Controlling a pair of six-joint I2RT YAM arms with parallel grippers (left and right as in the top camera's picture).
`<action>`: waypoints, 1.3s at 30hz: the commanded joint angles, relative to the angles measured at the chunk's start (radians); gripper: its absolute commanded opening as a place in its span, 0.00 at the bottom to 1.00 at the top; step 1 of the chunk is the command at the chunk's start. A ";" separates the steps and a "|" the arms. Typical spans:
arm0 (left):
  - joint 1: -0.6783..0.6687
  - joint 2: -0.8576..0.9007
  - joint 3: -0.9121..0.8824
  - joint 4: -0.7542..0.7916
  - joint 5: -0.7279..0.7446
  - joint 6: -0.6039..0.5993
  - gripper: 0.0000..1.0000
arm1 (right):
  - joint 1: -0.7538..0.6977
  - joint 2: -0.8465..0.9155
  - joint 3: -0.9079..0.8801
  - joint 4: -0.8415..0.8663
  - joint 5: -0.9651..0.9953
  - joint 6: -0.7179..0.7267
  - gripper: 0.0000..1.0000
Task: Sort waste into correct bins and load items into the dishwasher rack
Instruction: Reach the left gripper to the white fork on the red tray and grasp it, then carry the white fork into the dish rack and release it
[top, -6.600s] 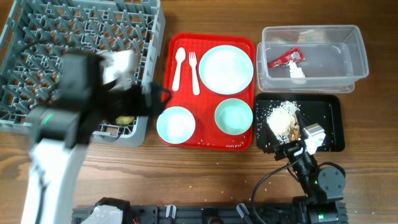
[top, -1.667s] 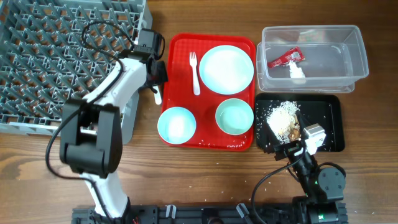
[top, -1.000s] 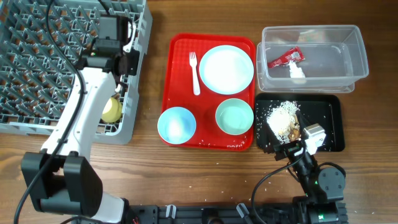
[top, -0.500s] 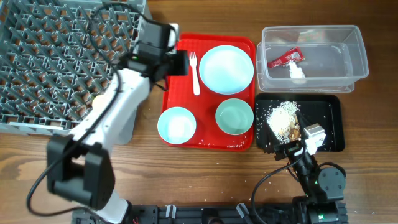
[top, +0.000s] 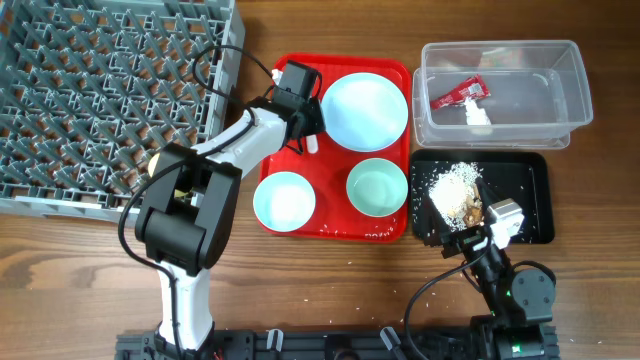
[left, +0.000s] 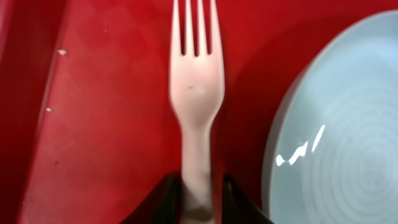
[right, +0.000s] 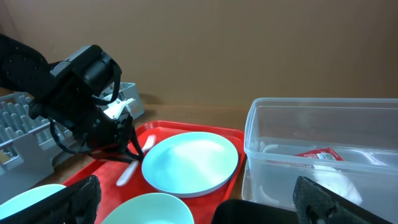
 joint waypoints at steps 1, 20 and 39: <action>-0.005 0.043 -0.005 0.002 -0.100 0.111 0.18 | -0.002 -0.007 -0.003 0.007 0.003 -0.010 1.00; 0.019 -0.370 -0.004 -0.308 -0.319 0.287 0.12 | -0.002 -0.007 -0.003 0.007 0.003 -0.010 1.00; 0.338 -0.368 -0.005 -0.358 -0.223 0.622 0.69 | -0.002 -0.007 -0.003 0.007 0.003 -0.009 1.00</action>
